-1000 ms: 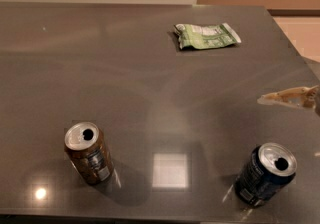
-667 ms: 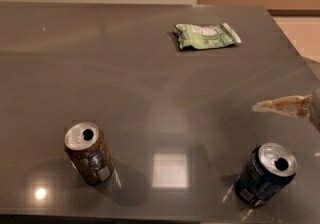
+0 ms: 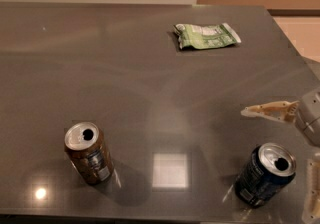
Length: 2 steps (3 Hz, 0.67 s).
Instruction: Move pepsi can near orange can
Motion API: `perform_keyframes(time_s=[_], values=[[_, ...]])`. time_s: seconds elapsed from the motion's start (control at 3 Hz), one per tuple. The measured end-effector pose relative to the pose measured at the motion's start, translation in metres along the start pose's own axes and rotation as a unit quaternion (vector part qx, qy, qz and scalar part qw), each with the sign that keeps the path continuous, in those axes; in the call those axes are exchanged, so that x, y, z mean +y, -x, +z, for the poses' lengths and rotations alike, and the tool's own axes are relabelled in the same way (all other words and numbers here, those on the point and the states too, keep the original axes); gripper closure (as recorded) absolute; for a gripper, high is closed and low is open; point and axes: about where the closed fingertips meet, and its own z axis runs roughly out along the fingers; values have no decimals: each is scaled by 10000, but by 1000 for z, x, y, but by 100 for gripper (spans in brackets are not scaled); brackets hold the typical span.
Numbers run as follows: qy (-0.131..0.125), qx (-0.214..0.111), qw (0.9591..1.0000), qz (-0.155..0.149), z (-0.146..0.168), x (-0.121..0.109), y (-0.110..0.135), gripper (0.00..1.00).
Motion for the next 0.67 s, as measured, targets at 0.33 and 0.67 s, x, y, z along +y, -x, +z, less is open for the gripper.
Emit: perform_keyframes(time_s=[0.33, 0.67], values=[[2, -124, 9999, 29, 5, 0, 6, 0], [17, -136, 9999, 34, 6, 1, 8, 17]])
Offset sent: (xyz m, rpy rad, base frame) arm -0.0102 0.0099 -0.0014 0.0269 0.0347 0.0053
